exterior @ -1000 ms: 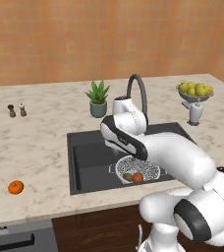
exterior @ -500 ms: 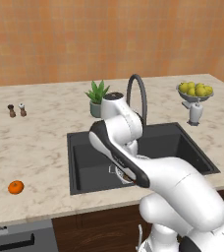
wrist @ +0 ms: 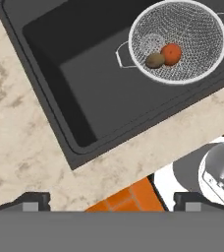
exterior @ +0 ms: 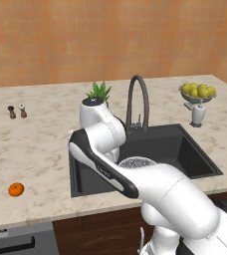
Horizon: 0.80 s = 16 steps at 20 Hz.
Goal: Put the colander in the sink, put the orange, orange, kiwi in the colander, and turn on the sink faucet and pour water over the colander.
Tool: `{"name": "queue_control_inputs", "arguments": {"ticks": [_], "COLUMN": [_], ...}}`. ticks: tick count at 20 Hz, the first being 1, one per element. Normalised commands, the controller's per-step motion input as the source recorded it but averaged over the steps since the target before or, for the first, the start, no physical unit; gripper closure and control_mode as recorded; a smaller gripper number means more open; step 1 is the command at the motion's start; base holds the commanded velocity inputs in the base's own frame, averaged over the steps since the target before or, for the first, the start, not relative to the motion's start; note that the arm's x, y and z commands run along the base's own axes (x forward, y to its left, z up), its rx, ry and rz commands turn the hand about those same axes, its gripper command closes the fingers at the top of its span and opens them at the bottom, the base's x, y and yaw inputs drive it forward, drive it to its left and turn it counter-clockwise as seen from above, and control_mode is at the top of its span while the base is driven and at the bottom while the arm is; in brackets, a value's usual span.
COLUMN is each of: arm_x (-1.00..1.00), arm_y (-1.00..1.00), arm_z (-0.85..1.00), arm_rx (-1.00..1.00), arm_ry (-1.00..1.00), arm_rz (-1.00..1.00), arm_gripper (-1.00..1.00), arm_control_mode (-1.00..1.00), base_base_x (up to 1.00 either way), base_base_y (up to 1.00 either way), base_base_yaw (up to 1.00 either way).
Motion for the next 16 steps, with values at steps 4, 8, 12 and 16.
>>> {"name": "queue_control_inputs", "arguments": {"ticks": [4, 8, 12, 16], "arm_x": [0.06, 0.04, 0.0, 0.0], "arm_y": [0.48, 0.41, 0.61, 0.64], "arm_z": [0.0, -0.06, -0.3, -0.15], "arm_rx": [0.0, 0.0, -0.02, -0.1], "arm_ry": [0.07, 0.08, 0.01, -0.11], "arm_rz": [0.67, 0.79, 0.74, 0.33], "arm_gripper": [-1.0, -1.0, -1.0, -1.0], "arm_control_mode": [-1.0, -1.0, -1.0, -1.0], "base_base_x": [0.0, 0.0, 0.0, 0.0], "base_base_y": [0.0, 0.0, 0.0, 0.0], "base_base_yaw": [0.0, 0.0, 0.0, 0.0]}}
